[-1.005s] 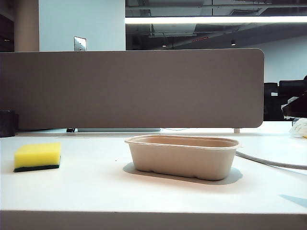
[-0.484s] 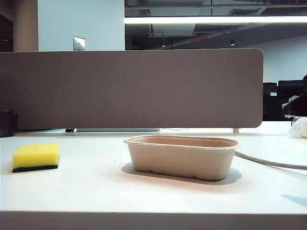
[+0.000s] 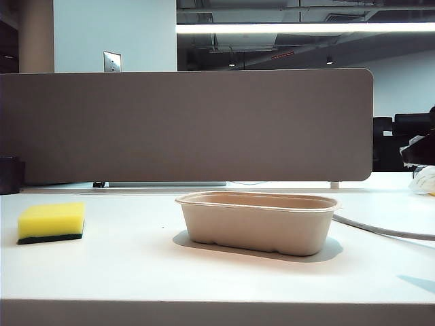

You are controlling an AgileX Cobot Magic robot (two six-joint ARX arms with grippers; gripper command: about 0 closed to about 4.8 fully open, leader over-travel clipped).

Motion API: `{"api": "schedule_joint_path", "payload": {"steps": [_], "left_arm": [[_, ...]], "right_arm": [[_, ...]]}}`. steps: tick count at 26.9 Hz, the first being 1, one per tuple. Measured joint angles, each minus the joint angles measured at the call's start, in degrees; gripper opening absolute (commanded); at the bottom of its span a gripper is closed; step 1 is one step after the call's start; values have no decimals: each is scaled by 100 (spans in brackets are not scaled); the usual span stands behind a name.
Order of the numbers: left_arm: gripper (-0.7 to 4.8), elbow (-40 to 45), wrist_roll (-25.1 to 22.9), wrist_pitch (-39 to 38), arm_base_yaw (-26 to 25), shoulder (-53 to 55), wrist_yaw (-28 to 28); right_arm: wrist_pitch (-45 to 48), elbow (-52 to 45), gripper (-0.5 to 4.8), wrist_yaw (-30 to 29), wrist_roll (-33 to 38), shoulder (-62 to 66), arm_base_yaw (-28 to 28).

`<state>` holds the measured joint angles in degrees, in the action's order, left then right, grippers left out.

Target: Take out the cleaning sponge from the paper lunch box and place it on the table.

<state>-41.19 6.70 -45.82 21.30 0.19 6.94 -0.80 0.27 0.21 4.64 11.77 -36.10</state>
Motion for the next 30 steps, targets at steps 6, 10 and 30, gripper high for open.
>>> {"api": "schedule_joint_path", "payload": {"steps": [6, 10, 30], "left_arm": [[-5, 125, 1294, -35, -1799, 7, -1176], [-4, 146, 1543, -186, -2546, 2, -1322], [-4, 3486, -83, 3298, -2459, 2, -448]], "right_arm": [[0, 0, -5, 0, 0, -2, 0], [0, 0, -5, 0, 0, -4, 0], [0, 0, -5, 0, 0, -15, 0]]}}
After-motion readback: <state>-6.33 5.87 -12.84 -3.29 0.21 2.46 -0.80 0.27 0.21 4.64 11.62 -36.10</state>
